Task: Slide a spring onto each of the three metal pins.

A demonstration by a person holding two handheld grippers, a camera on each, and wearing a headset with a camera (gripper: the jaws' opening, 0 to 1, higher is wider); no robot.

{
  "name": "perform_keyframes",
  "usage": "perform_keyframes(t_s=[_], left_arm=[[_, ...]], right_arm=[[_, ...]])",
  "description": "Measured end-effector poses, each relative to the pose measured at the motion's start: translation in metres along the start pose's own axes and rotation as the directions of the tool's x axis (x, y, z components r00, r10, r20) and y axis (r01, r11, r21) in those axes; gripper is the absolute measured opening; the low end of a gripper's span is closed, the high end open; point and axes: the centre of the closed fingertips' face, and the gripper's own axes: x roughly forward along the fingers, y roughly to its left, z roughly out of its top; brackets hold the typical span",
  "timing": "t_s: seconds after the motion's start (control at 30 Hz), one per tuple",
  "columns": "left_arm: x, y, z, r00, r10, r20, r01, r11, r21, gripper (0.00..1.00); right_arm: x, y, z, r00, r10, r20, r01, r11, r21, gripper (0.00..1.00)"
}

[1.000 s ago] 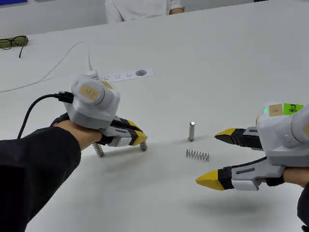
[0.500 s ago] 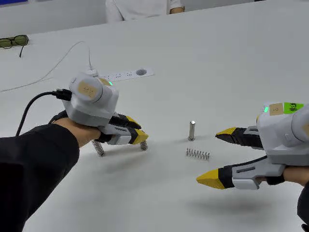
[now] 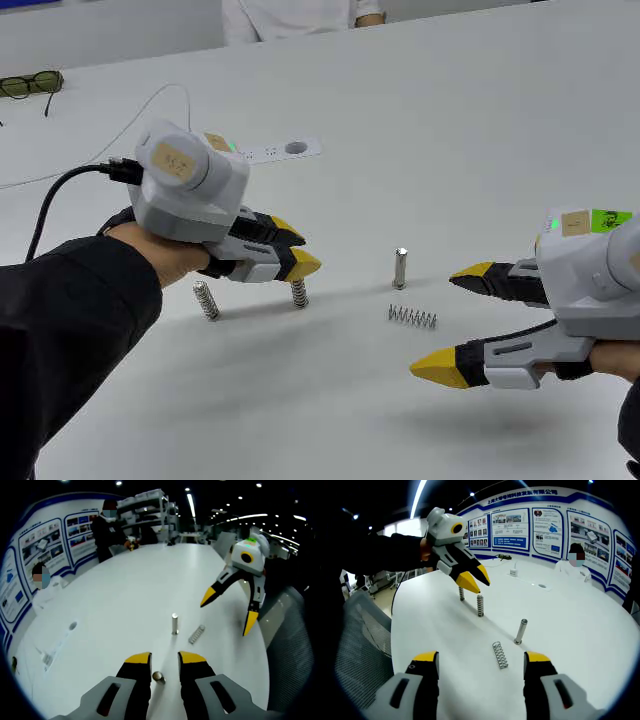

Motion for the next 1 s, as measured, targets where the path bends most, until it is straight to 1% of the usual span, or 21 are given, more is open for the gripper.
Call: perform_keyframes(t_s=[0.1,0.17,0.23,0.33,0.47,0.7,1.0], left_arm=[[0.003,-0.007,0.006,0.9998,-0.018,-0.001,0.018,0.999,0.03,0.21],[0.007,-0.012,0.008,0.9994,-0.032,-0.011,0.032,0.998,0.058,0.21],[0.01,-0.018,0.009,0.9986,-0.048,-0.024,0.05,0.995,0.083,0.21],[0.015,-0.024,0.007,0.9967,-0.061,-0.053,0.068,0.989,0.128,0.21],[0.02,-0.029,0.006,0.9937,-0.081,-0.077,0.092,0.984,0.152,0.21],[0.029,-0.038,0.007,0.988,-0.114,-0.104,0.131,0.974,0.184,0.2],[0.046,-0.051,0.007,0.9732,-0.169,-0.155,0.203,0.952,0.231,0.19]], right_arm=[[-0.001,0.0,0.0,1.0,-0.002,0.002,0.002,1.0,0.002,0.7],[-0.001,-0.001,0.0,1.0,-0.002,0.002,0.002,1.0,0.002,0.7],[-0.001,0.0,0.0,1.0,-0.002,0.001,0.002,1.0,0.004,0.7],[-0.001,0.0,0.0,1.0,-0.001,0.001,0.001,1.0,0.004,0.7],[-0.001,0.0,0.0,1.0,-0.002,0.002,0.002,1.0,0.006,0.7],[-0.001,0.0,0.0,1.0,0.0,0.003,0.0,1.0,0.009,0.7],[-0.002,-0.001,0.0,1.0,-0.006,0.006,0.006,1.0,0.013,0.7]])
